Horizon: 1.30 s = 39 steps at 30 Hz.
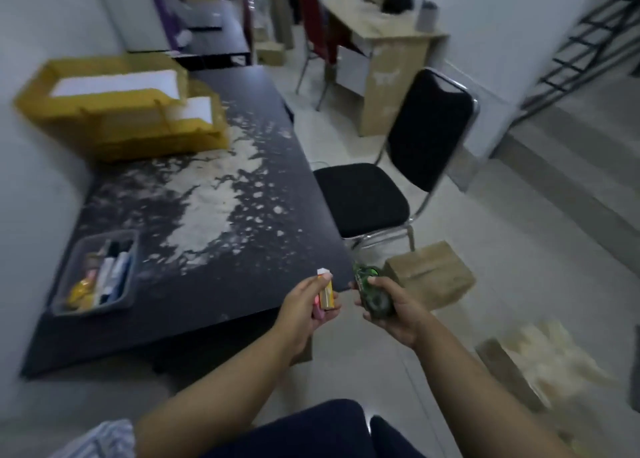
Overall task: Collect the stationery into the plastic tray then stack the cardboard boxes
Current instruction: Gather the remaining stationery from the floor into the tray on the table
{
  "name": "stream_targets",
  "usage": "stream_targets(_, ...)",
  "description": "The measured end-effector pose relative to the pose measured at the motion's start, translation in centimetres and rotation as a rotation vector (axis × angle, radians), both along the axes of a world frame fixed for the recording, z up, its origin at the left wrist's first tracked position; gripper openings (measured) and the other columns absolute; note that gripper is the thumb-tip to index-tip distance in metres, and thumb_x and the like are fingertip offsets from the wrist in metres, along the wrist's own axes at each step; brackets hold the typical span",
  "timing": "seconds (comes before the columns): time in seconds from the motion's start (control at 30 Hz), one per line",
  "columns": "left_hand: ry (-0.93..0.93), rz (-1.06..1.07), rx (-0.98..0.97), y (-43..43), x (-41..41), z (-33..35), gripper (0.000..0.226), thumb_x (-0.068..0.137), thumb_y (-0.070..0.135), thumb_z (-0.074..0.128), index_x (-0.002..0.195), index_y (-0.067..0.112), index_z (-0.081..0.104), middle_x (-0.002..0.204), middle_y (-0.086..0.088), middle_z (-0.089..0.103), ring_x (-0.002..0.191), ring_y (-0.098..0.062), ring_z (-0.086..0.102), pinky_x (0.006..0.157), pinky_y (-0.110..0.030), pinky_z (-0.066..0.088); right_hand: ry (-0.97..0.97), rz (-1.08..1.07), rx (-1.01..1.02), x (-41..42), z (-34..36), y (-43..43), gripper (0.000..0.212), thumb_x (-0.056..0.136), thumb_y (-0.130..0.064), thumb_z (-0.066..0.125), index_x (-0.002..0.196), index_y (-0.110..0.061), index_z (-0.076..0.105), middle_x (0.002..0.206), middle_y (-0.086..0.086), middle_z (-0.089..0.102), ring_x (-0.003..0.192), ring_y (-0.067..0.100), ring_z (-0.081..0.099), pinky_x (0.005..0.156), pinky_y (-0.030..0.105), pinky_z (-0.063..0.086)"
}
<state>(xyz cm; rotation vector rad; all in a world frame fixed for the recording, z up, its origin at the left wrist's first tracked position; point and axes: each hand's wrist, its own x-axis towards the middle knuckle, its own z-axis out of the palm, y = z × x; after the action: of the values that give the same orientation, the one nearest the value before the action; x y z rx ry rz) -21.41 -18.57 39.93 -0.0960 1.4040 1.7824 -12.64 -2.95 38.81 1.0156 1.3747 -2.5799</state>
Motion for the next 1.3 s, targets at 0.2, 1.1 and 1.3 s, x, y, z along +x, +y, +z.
stream_targets(0.2, -0.029, 0.266, -0.05, -9.6, -5.3, 0.4, 0.033, 0.09, 0.03, 0.059, 0.118, 0.012, 0.059, 0.086, -0.008, 0.067, 0.073, -0.017, 0.066, 0.064, -0.026, 0.055, -0.036, 0.227, -0.055, -9.0, -0.9, -7.3, 0.043, 0.075, -0.023, 0.068, 0.116, -0.015, 0.057, 0.104, 0.009, 0.071, 0.085, 0.02, 0.073, 0.057, 0.028, 0.055)
stream_targets(1.1, 0.35, 0.151, -1.048, -23.5, -25.8, 0.4, 0.037, 0.086, 0.022, 0.063, 0.118, 0.004, 0.058, 0.112, -0.017, 0.062, 0.099, -0.031, 0.061, 0.088, -0.04, 0.053, -0.142, 0.526, 0.215, -35.7, -3.0, -22.0, 0.022, 0.082, -0.031, 0.067, 0.082, -0.009, 0.07, 0.068, 0.011, 0.071, 0.061, 0.025, 0.064, 0.058, 0.033, 0.05)
stream_targets(1.3, 0.383, 0.185, -1.135, -22.3, -27.3, 0.1, 0.053, 0.089, 0.023, 0.061, 0.139, 0.015, 0.045, 0.136, -0.014, 0.052, 0.119, -0.031, 0.052, 0.1, -0.041, 0.045, -0.122, 0.596, 0.164, -37.7, -3.6, -21.2, 0.023, 0.086, -0.025, 0.063, 0.092, -0.004, 0.066, 0.069, 0.012, 0.072, 0.057, 0.021, 0.068, 0.049, 0.027, 0.053)
